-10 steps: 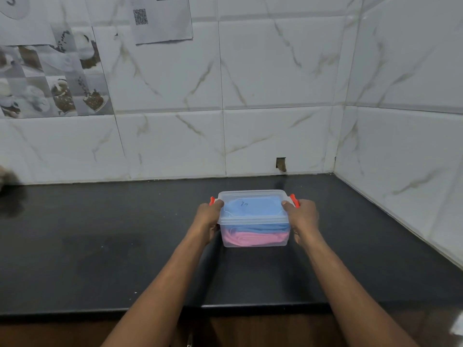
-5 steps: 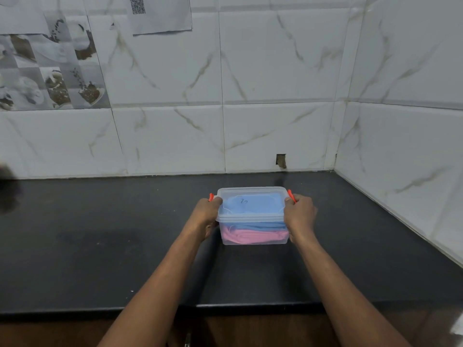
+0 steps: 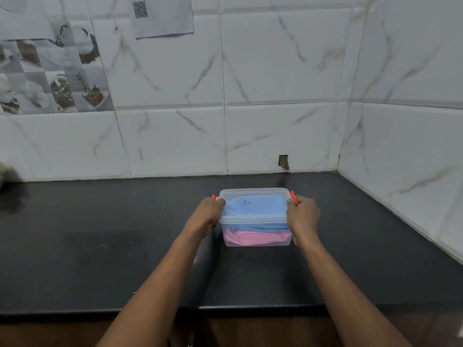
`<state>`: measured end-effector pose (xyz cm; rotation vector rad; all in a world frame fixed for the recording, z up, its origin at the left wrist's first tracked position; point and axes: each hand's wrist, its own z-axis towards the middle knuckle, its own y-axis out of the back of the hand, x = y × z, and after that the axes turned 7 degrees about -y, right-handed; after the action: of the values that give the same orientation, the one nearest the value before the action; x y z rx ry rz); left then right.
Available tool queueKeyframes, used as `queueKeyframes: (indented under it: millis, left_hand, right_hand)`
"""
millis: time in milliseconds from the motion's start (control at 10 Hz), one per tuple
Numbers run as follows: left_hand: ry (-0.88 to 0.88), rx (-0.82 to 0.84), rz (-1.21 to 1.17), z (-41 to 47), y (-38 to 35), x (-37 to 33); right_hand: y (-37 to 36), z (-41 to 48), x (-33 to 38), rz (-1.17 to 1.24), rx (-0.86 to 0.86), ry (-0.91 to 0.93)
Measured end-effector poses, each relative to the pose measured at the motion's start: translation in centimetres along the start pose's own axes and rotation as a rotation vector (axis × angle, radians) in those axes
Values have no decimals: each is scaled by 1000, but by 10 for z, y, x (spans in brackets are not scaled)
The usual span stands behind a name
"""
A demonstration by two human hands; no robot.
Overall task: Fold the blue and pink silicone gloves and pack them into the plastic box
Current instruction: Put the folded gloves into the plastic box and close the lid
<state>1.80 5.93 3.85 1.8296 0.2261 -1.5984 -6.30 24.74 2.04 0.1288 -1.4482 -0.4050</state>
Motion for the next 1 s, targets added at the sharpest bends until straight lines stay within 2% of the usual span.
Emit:
queueKeyframes:
  millis: [100,300,500,600,700,800,900,1000]
  left_hand:
    - [-73,-22,110,4,-3,-1]
    - [-164,33,285,7,-3,-3]
    - [-249,-4,301,-3,-3,1]
    - [-425,-63,207,-18,-1,10]
    - [-633,25,247,-31,6,29]
    - [-700,70,297,-38,4,48]
    - [-708,-39,215,-39,-6,56]
    - [-705,-81,168,-28,-10,57]
  right_hand:
    - [0,1,-1,3,6,5]
    - [-2,3,-4,-5,6,16]
    - [4,1,-6,-38,92,61]
    - [15,0,-10,-134,197,154]
    - [36,-4,-18,-169,306,316]
    - [52,-6,-32,-203,354,491]
    - [47,-9,-47,-280,339,555]
    - [33,2,-48,-293,325,546]
